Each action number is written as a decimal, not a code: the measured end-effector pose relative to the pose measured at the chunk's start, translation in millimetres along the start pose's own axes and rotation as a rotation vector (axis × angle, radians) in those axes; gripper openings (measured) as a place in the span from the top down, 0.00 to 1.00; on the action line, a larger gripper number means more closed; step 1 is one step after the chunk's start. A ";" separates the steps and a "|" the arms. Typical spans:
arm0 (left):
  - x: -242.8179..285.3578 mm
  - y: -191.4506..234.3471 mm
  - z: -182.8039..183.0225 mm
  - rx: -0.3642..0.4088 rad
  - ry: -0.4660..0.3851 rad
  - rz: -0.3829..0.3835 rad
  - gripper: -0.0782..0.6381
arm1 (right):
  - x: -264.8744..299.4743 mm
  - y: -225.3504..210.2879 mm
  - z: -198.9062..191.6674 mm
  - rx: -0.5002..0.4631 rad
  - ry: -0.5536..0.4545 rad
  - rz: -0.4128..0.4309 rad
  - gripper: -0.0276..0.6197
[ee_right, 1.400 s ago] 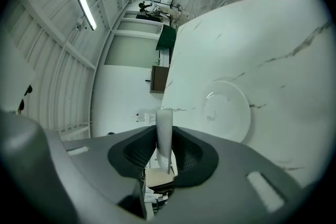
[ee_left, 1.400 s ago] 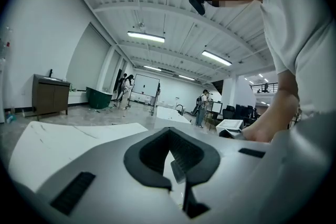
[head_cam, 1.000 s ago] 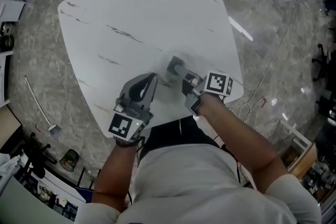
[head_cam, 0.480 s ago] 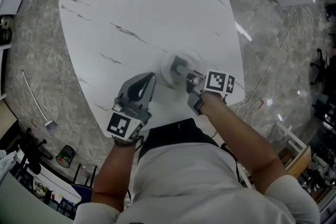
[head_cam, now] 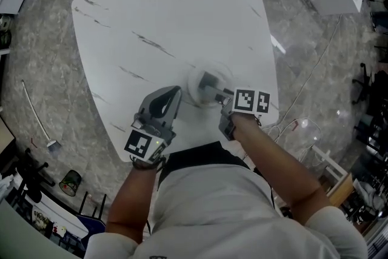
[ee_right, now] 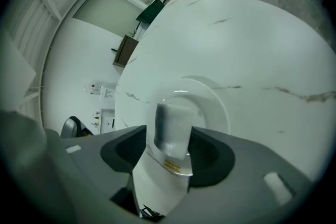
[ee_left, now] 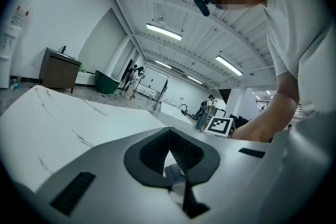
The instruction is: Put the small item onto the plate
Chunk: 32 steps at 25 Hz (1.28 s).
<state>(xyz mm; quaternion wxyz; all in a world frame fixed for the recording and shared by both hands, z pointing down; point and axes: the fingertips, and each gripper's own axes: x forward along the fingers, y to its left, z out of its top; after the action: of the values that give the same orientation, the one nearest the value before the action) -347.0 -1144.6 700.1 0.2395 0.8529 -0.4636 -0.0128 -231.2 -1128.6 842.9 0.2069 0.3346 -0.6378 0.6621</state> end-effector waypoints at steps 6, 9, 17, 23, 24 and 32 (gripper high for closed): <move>-2.4 -0.4 10.4 -0.009 -0.012 -0.010 0.88 | -18.3 -1.0 0.4 -0.013 -0.012 -0.051 0.62; -3.5 -4.4 12.8 -0.006 -0.011 -0.015 0.88 | -31.3 2.0 -6.3 -0.035 -0.023 -0.055 0.61; -14.1 -47.6 21.4 0.035 -0.023 -0.014 0.88 | -75.0 27.3 -16.4 -0.216 -0.104 0.009 0.64; -30.7 -105.3 27.6 0.062 -0.021 0.022 0.88 | -146.5 77.7 -30.6 -0.484 -0.245 0.158 0.84; -33.7 -118.7 28.4 0.072 -0.025 0.021 0.88 | -162.7 86.5 -34.0 -0.541 -0.277 0.181 0.87; -67.6 -258.4 84.8 0.135 -0.075 0.009 0.88 | -315.4 152.1 -82.1 -0.934 -0.495 0.338 0.95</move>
<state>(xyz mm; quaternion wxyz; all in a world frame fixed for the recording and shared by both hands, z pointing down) -203.4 -1006.7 502.8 0.1643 0.8638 -0.4761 -0.0123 -134.7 -1015.0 515.5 0.0680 0.2458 -0.9381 0.2345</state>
